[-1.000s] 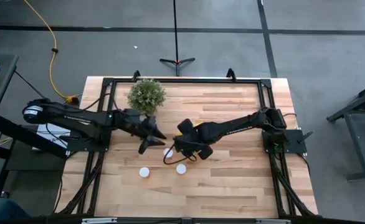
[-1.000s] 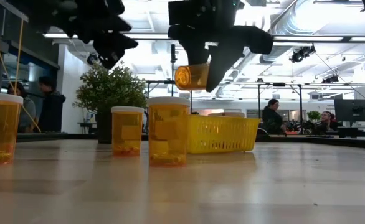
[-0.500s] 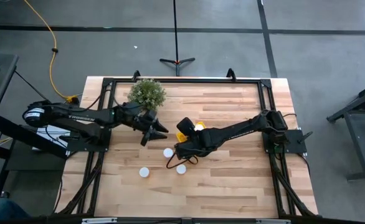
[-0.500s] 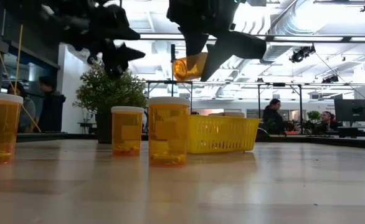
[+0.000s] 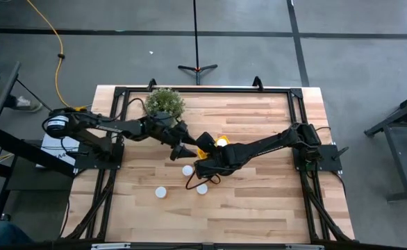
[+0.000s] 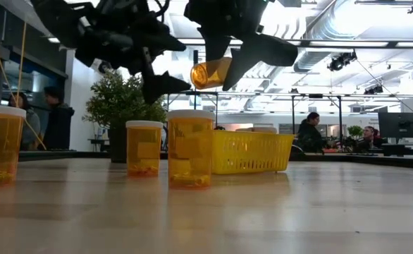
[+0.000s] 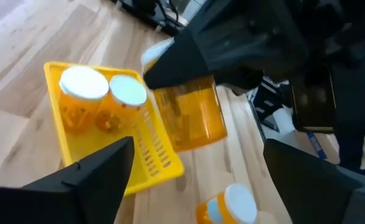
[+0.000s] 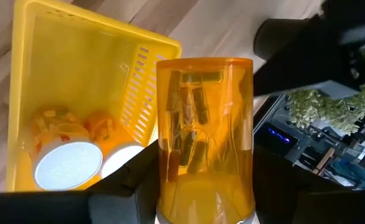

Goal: Pick and place pill bottles into a basket
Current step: Adjust the orange pill bottles

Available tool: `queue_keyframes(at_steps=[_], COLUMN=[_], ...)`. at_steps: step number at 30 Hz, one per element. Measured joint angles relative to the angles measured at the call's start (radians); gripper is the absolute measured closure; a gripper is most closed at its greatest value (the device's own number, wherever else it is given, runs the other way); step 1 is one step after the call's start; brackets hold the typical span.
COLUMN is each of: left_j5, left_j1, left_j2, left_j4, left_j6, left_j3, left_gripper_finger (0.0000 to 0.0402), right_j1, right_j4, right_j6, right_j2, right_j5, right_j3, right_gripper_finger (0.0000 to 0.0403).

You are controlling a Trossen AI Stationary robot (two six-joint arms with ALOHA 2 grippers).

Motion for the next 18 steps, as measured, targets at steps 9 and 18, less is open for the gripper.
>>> queue_keyframes(at_steps=[9,18], left_j5=[-0.012,0.069], left_j1=[0.0,0.0], left_j2=[0.011,0.01], left_j4=[0.032,0.088], left_j6=[-0.001,-0.044], left_j3=[0.004,0.006], left_gripper_finger=[0.0029,0.003], right_j1=[0.0,0.001], right_j4=[0.032,0.088], right_j6=[-0.01,-0.088], right_j2=[-0.04,-0.041], right_j5=[-0.052,-0.044], right_j3=[0.001,0.001], right_gripper_finger=[0.0231,0.0225])
